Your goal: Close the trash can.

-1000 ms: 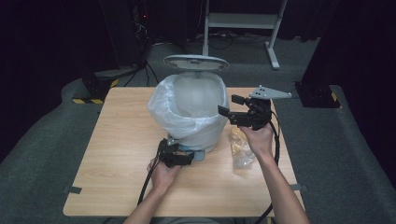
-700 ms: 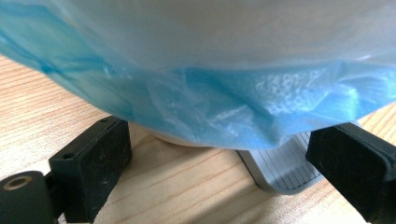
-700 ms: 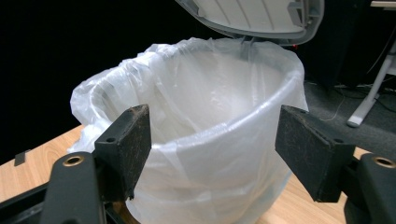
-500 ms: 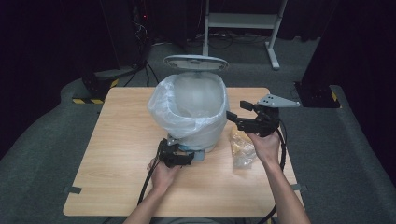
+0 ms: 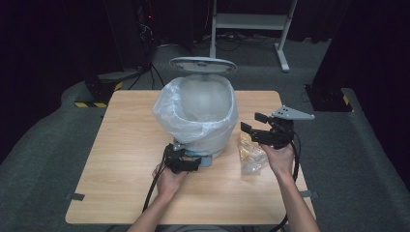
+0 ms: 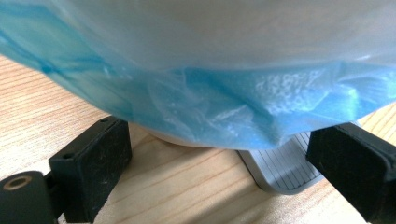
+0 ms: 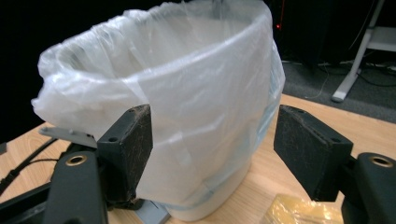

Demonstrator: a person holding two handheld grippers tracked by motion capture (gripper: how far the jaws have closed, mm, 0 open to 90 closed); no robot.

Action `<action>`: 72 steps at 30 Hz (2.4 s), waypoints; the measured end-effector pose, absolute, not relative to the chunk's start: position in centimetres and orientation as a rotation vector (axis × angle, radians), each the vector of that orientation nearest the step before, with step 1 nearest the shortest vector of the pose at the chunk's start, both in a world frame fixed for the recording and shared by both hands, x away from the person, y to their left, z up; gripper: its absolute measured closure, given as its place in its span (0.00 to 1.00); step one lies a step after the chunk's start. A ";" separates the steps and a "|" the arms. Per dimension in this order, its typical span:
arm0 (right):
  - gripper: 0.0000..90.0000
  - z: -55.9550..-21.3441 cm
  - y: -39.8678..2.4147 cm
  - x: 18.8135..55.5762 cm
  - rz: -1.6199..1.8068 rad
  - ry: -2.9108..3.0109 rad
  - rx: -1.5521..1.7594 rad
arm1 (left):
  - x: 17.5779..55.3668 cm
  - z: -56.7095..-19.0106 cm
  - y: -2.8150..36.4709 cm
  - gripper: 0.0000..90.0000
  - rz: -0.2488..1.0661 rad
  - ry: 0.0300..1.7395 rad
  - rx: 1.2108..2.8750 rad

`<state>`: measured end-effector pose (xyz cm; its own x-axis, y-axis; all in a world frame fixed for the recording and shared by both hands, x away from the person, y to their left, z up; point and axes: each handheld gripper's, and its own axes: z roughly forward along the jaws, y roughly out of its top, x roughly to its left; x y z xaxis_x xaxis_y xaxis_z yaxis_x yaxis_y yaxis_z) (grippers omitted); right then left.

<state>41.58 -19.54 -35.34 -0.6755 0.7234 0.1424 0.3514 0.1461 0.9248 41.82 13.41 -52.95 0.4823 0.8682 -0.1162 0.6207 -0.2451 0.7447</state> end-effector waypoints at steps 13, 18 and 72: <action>0.31 -38.4 -20.4 41.9 1.466 2.117 1.129 | 41.8 -53.0 13.4 0.08 0.414 1.231 1.970; 0.30 -39.4 -20.8 42.0 1.450 2.116 1.167 | 41.8 -53.0 13.4 0.08 0.415 1.231 1.970; 0.21 -48.2 -20.7 46.3 1.137 2.212 1.411 | 41.8 -53.0 13.3 0.08 0.409 1.231 1.963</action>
<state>46.33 -20.66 -48.22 -0.4832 0.8589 0.1696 0.6377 0.2126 0.7404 41.78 13.34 -52.95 0.4821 0.8674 -0.1234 0.6205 -0.2386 0.7470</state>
